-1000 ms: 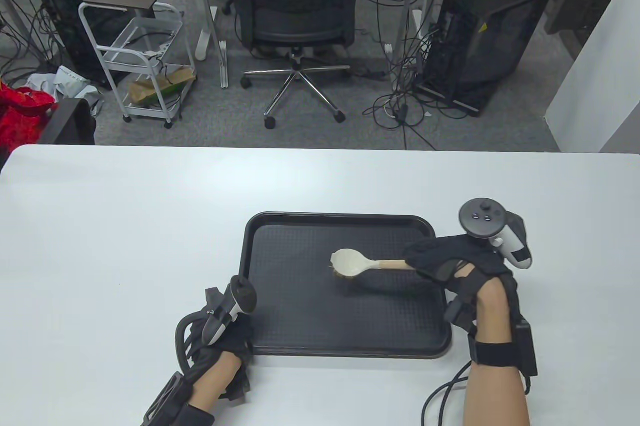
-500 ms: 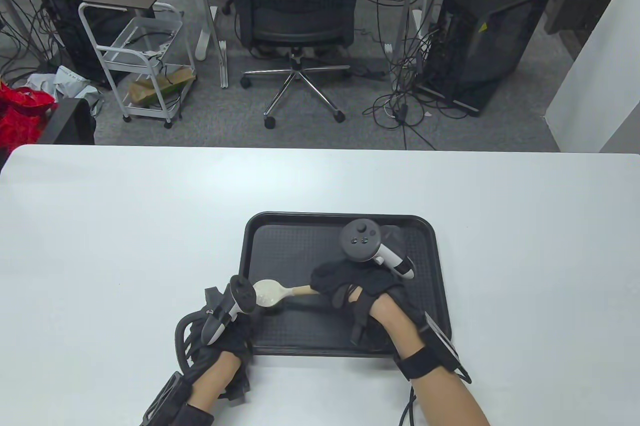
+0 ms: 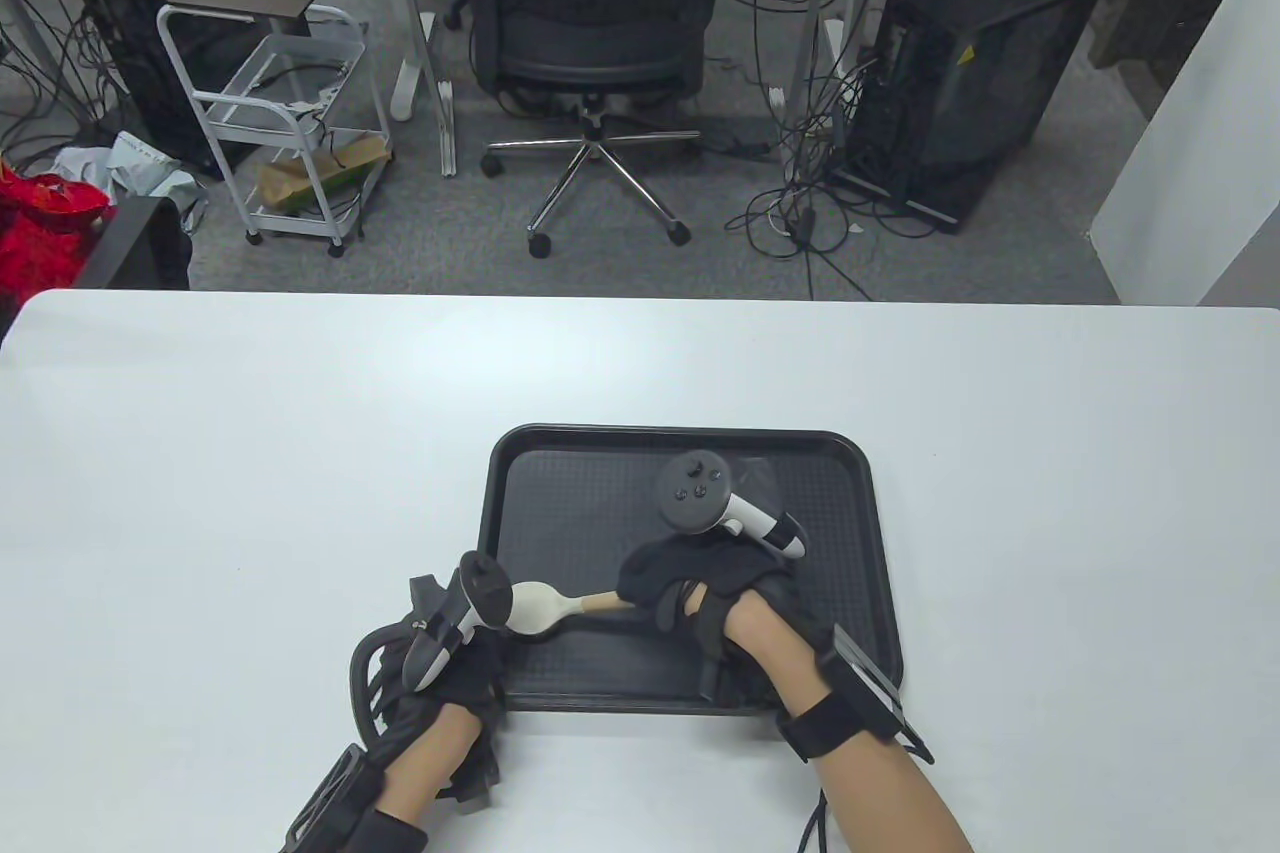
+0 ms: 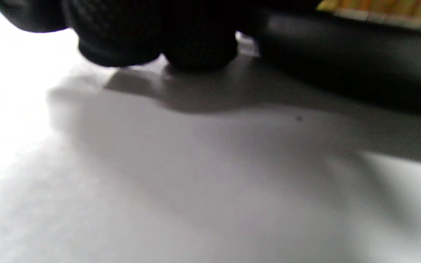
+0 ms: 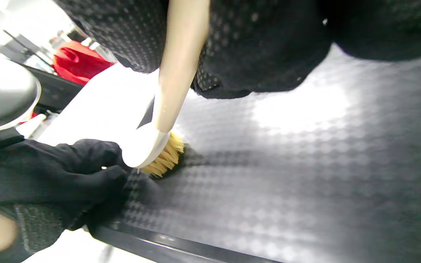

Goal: Scrub the tray with pot brush

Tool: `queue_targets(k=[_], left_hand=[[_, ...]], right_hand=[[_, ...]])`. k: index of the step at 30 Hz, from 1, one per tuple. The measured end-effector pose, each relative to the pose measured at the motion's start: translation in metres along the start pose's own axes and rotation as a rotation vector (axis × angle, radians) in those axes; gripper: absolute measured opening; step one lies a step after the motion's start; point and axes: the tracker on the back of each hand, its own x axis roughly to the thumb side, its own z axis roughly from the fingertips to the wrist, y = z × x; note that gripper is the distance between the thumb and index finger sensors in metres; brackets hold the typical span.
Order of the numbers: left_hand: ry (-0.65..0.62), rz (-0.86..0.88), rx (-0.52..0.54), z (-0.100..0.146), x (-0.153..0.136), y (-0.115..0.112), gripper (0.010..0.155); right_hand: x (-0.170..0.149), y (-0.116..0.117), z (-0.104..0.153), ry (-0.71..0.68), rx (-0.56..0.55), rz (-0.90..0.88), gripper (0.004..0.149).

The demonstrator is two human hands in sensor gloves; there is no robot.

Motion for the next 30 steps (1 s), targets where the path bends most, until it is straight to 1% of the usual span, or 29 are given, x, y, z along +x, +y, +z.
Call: queue_targets(k=[7, 9, 16, 17, 21, 26, 30], left_hand=[[0.000, 0.000, 0.000, 0.000, 0.000, 0.000, 0.065], [0.000, 0.000, 0.000, 0.000, 0.000, 0.000, 0.065], [0.000, 0.000, 0.000, 0.000, 0.000, 0.000, 0.065], [0.000, 0.000, 0.000, 0.000, 0.000, 0.000, 0.065], [0.000, 0.000, 0.000, 0.000, 0.000, 0.000, 0.065], [0.000, 0.000, 0.000, 0.000, 0.000, 0.000, 0.065], [0.001, 0.000, 0.000, 0.000, 0.000, 0.000, 0.065]], right_hand=[[-0.035, -0.023, 0.012, 0.058, 0.081, 0.009, 0.047], [-0.046, -0.030, 0.016, 0.069, 0.082, -0.012, 0.047], [-0.096, -0.055, 0.037, 0.143, 0.039, -0.099, 0.045], [-0.108, -0.060, 0.043, 0.165, 0.020, -0.118, 0.044], [-0.136, -0.071, 0.056, 0.225, -0.027, -0.167, 0.043], [-0.165, -0.077, 0.068, 0.281, -0.061, -0.226, 0.043], [-0.192, -0.080, 0.079, 0.351, -0.090, -0.282, 0.042]])
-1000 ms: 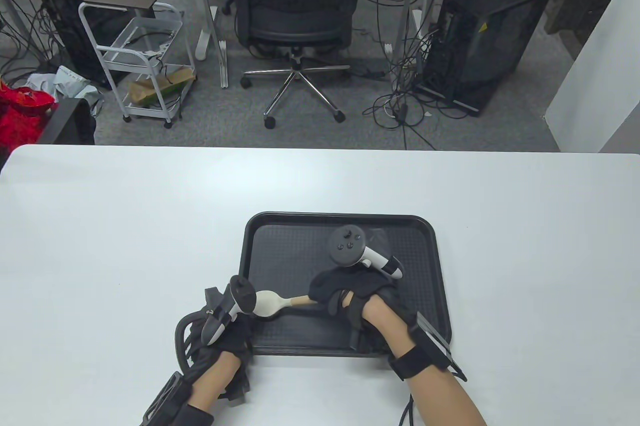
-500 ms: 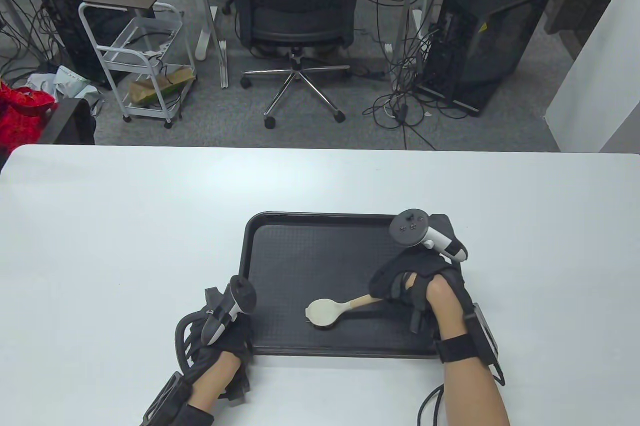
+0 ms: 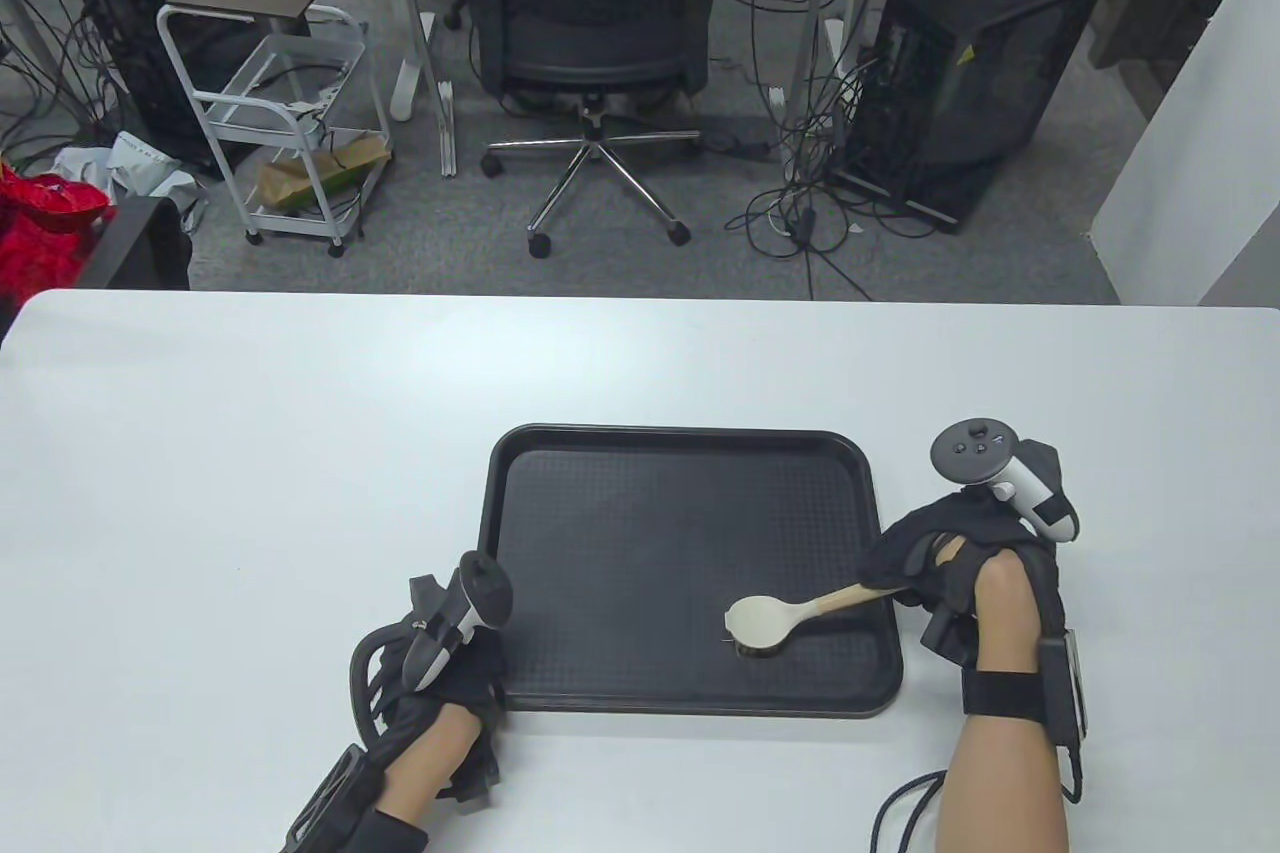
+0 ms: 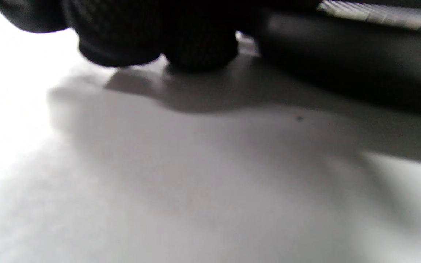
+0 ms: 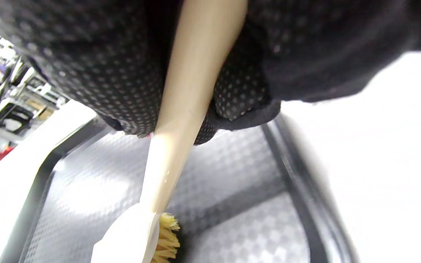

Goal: Scrub the tray with pot brush

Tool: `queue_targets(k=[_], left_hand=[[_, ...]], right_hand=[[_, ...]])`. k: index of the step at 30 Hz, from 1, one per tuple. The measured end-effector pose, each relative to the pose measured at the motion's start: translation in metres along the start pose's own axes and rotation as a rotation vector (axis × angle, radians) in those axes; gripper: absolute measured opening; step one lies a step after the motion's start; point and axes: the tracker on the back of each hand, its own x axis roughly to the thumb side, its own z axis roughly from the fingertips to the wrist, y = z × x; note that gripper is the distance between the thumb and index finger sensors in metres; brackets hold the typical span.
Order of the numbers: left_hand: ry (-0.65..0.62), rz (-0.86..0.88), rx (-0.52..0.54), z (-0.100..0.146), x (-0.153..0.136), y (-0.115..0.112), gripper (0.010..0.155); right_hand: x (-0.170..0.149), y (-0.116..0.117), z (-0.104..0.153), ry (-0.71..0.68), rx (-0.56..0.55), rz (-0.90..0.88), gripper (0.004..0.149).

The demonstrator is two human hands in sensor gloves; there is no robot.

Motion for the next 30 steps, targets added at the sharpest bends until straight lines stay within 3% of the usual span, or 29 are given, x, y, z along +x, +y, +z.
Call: queue_targets(k=[11, 18, 22, 27, 30], left_hand=[[0.001, -0.002, -0.001, 0.000, 0.000, 0.000, 0.065], [0.003, -0.006, -0.002, 0.000, 0.000, 0.000, 0.065], [0.004, -0.006, -0.003, 0.000, 0.001, 0.000, 0.065], [0.004, -0.003, -0.004, 0.000, 0.001, 0.000, 0.065], [0.002, -0.001, -0.003, -0.001, 0.001, 0.000, 0.065]], right_hand=[[-0.076, -0.027, 0.014, 0.093, -0.068, -0.207, 0.040], [-0.095, -0.032, 0.022, 0.121, -0.098, -0.262, 0.040], [-0.070, -0.035, 0.030, 0.089, -0.128, -0.194, 0.040], [0.006, -0.026, 0.042, -0.141, -0.131, -0.103, 0.043], [0.059, -0.004, 0.041, -0.267, -0.090, -0.010, 0.045]])
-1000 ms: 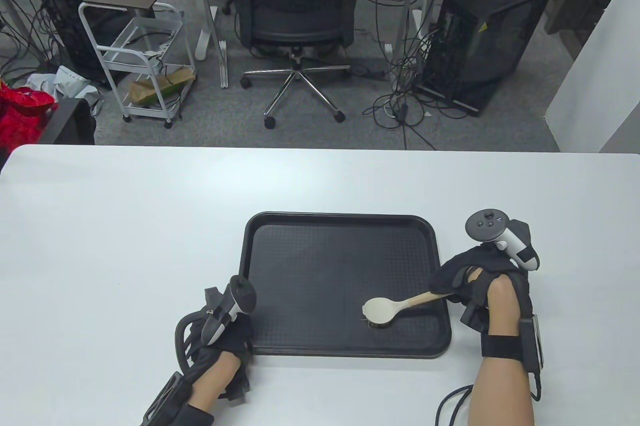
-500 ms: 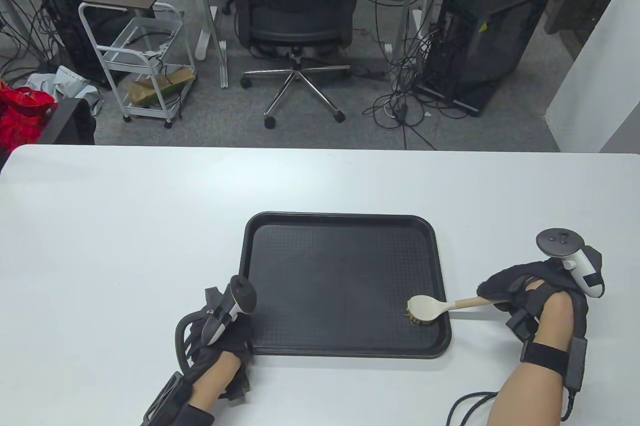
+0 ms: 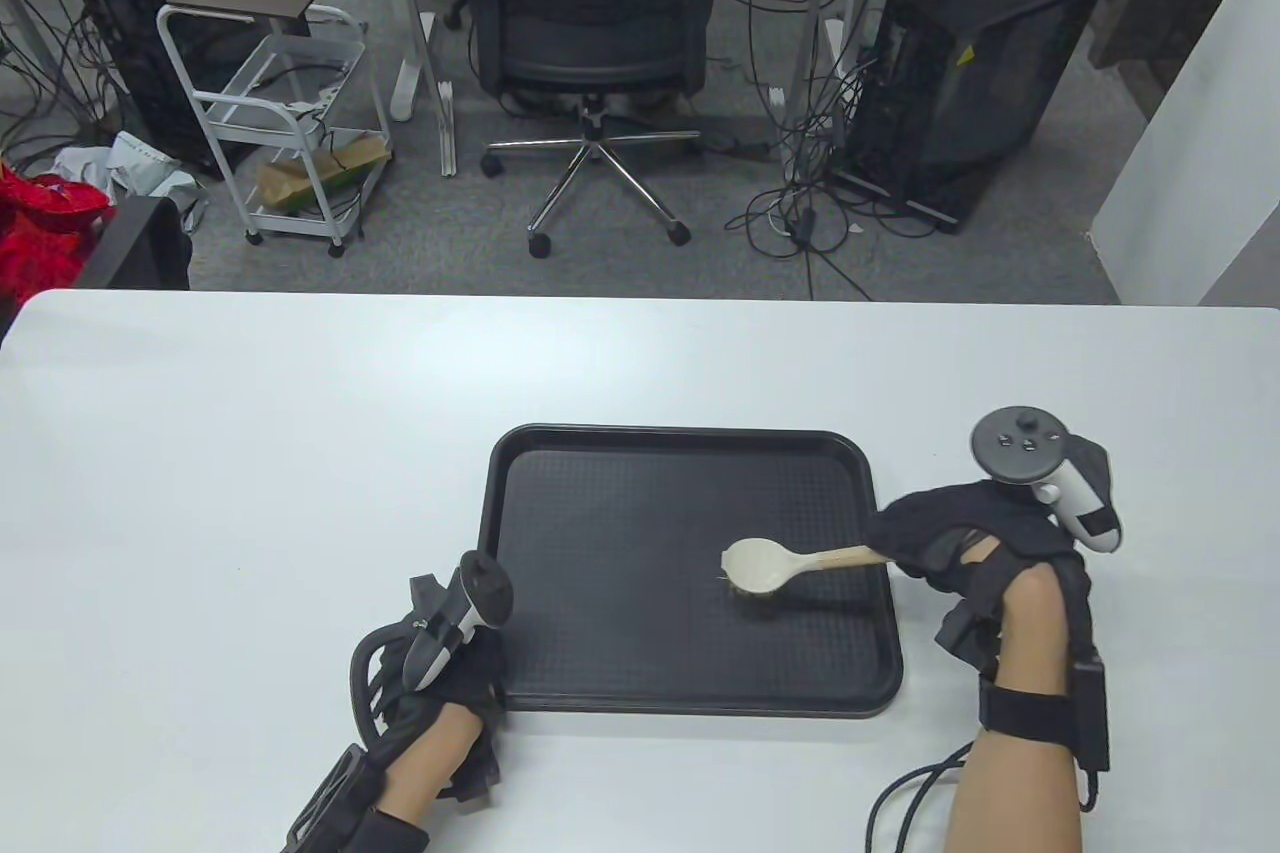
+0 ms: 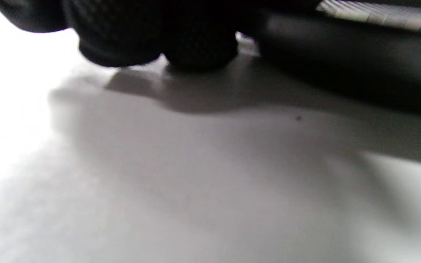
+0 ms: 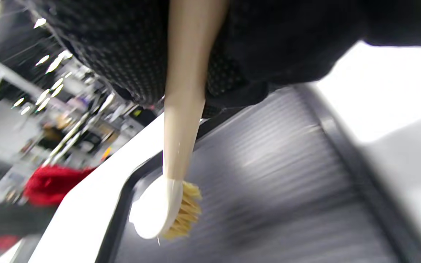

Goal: Scrub the tray with pot brush

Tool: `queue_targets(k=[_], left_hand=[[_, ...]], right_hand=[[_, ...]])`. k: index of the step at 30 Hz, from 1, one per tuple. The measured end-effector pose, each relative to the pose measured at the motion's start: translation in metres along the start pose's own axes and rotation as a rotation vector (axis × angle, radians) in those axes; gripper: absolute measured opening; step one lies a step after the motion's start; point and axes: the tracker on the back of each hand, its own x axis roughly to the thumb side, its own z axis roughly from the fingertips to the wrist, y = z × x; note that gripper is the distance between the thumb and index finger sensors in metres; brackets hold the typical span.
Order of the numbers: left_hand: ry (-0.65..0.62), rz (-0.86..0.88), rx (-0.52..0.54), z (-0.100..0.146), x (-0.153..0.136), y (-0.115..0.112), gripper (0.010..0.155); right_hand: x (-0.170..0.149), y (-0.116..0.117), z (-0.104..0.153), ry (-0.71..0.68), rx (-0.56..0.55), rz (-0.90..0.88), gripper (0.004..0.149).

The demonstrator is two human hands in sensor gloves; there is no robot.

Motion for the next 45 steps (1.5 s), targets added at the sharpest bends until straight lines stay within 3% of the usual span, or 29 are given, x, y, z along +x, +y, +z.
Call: queue_targets(k=[4, 9, 19, 23, 32, 39, 45], left_hand=[[-0.003, 0.008, -0.002, 0.000, 0.000, 0.000, 0.066], [-0.004, 0.008, -0.002, 0.000, -0.001, 0.000, 0.066], [-0.009, 0.019, -0.006, -0.001, -0.002, 0.000, 0.066], [-0.013, 0.028, -0.011, -0.001, -0.002, 0.000, 0.066], [-0.016, 0.038, -0.019, -0.002, -0.004, 0.001, 0.067], [-0.015, 0.038, -0.016, -0.002, -0.005, 0.001, 0.067], [-0.016, 0.036, -0.016, -0.002, -0.005, 0.001, 0.067]], right_hand=[[0.051, 0.041, -0.019, -0.144, 0.103, 0.041, 0.046], [0.088, 0.084, -0.032, -0.208, 0.164, 0.093, 0.046], [0.107, 0.132, -0.049, -0.183, 0.173, 0.201, 0.046], [0.109, 0.146, -0.055, -0.196, 0.230, 0.186, 0.047], [0.103, 0.150, -0.054, -0.138, 0.332, 0.272, 0.046], [0.083, 0.138, -0.043, -0.067, 0.325, 0.295, 0.046], [0.048, 0.125, -0.024, -0.030, 0.290, 0.269, 0.046]])
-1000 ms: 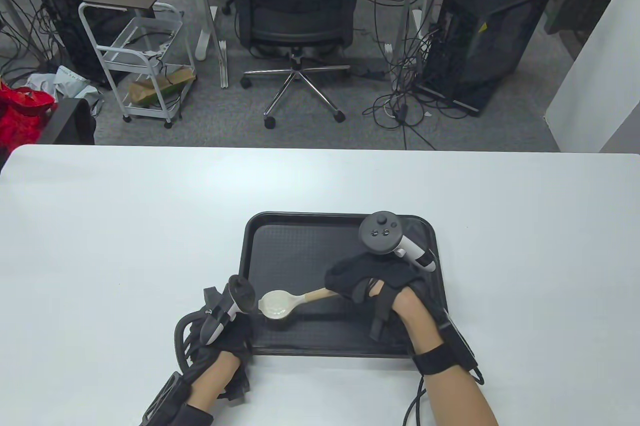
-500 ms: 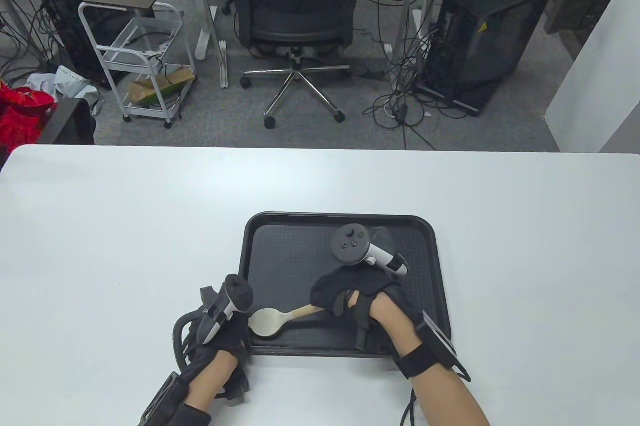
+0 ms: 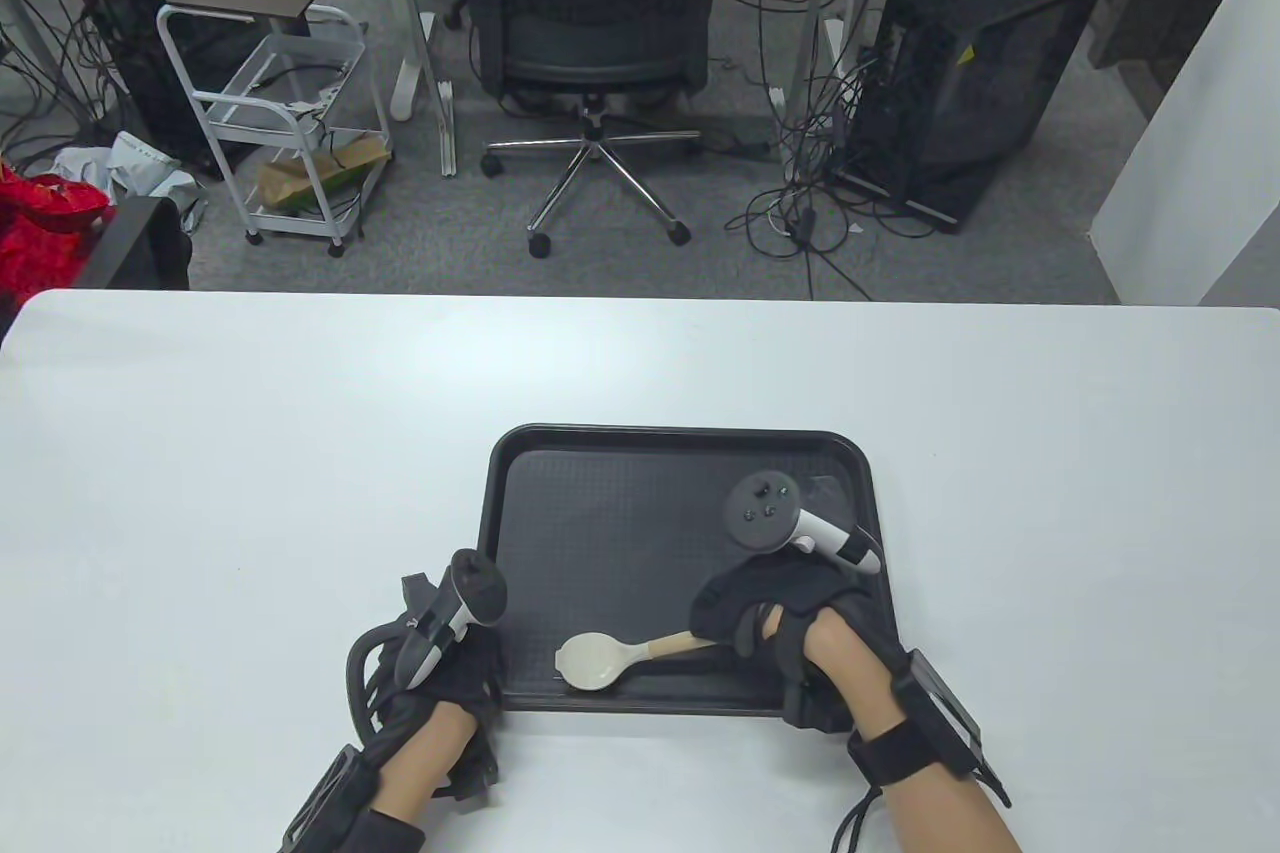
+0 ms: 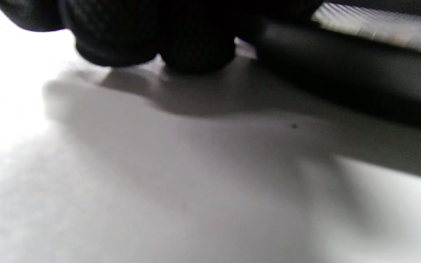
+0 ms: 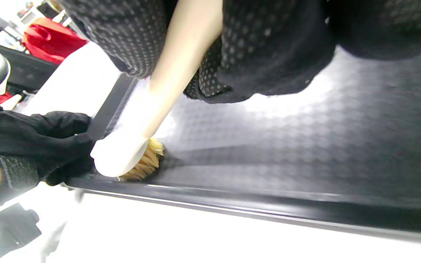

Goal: Scrub the tray with pot brush

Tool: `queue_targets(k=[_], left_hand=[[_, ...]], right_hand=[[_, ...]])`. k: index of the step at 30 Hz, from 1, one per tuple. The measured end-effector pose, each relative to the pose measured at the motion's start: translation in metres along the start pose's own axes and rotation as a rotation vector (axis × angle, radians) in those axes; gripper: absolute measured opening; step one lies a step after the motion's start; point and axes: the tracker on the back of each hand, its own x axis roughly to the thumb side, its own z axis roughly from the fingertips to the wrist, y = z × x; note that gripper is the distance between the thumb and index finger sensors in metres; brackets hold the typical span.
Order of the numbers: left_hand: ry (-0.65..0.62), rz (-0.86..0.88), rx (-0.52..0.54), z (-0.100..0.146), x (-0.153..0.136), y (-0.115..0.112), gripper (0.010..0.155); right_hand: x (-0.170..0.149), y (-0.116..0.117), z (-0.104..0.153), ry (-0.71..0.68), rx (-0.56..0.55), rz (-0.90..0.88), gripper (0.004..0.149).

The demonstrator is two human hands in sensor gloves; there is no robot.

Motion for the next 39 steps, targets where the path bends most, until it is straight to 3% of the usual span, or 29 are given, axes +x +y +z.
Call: queue_targets(k=[9, 15, 39], left_hand=[[-0.004, 0.000, -0.002, 0.000, 0.000, 0.000, 0.067], [-0.003, -0.008, -0.003, 0.000, 0.001, 0.000, 0.067], [0.010, -0.030, 0.004, 0.001, 0.003, 0.000, 0.067]], right_hand=[[-0.043, -0.011, 0.025, 0.066, -0.040, -0.051, 0.046], [-0.067, -0.021, 0.033, 0.112, -0.008, -0.086, 0.045], [-0.181, -0.056, 0.089, 0.371, -0.154, -0.276, 0.042]])
